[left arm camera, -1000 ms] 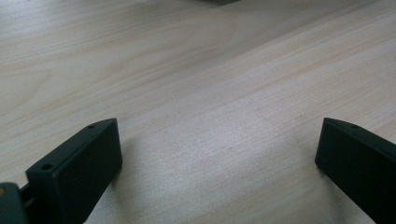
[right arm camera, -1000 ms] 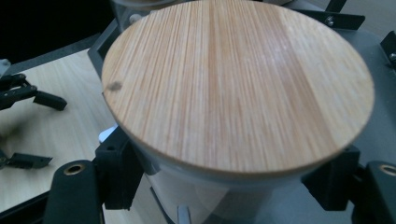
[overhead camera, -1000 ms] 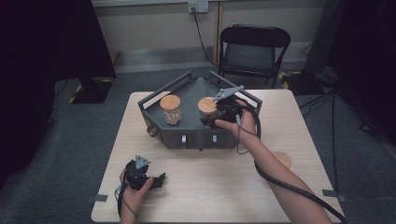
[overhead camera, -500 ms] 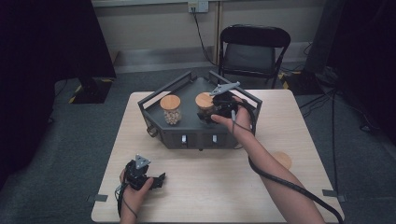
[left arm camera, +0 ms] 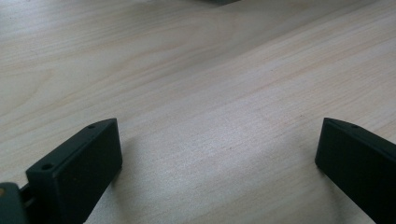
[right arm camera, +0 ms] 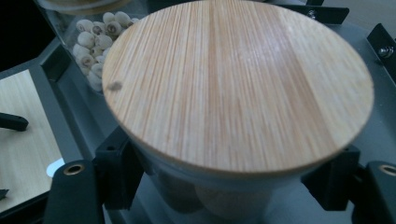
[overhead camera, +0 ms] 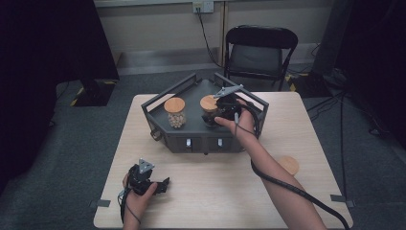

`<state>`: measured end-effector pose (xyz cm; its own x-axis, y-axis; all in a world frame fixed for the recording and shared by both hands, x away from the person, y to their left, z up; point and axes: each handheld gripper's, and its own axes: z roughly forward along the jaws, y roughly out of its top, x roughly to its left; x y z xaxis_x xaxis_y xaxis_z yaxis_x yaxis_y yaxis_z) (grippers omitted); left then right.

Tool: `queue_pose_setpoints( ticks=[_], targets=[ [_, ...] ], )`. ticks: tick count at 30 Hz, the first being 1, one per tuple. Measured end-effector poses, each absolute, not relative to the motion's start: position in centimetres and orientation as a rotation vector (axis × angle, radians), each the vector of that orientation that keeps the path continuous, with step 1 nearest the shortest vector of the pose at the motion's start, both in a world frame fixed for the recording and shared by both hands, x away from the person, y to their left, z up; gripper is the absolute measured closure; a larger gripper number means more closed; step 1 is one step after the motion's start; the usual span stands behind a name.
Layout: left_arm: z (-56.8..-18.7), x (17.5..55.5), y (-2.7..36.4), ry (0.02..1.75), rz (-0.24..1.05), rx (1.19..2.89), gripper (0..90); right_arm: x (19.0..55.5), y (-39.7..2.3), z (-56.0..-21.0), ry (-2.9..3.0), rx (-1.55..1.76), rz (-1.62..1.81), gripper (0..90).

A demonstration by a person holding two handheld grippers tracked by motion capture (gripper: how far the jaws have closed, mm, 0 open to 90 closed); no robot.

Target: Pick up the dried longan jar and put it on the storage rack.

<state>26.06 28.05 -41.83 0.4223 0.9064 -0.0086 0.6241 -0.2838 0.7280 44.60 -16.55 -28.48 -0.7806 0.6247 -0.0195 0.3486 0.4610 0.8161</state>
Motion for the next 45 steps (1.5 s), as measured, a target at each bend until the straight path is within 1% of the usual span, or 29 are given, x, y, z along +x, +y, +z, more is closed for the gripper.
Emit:
queue_pose_setpoints(
  ticks=[20, 34, 37, 39, 41, 45],
  targets=[
    [-41.83, 26.06, 28.06, 1.29, 0.547, 2.016, 0.2, 44.72, -16.18, -29.13, 2.398, 0.842, 1.221, 25.4],
    [-41.83, 26.06, 28.06, 1.29, 0.547, 2.016, 0.2, 44.71, -15.84, -28.78, 2.409, 0.85, 1.191, 24.9],
    [-41.83, 26.06, 28.06, 1.29, 0.547, 2.016, 0.2, 44.59, -15.79, -28.67, 2.402, 0.853, 1.186, 21.0],
    [-41.83, 26.06, 28.05, 1.29, 0.547, 2.016, 0.2, 44.66, -15.92, -28.65, 2.403, 0.859, 1.189, 20.2],
    [-41.83, 26.06, 28.06, 1.29, 0.547, 2.016, 0.2, 44.62, -16.0, -28.63, 2.397, 0.872, 1.187, 15.7],
    [-41.83, 26.06, 28.05, 1.29, 0.547, 2.016, 0.2, 44.65, -16.3, -28.52, 2.397, 0.882, 1.192, 9.5]
  ],
)
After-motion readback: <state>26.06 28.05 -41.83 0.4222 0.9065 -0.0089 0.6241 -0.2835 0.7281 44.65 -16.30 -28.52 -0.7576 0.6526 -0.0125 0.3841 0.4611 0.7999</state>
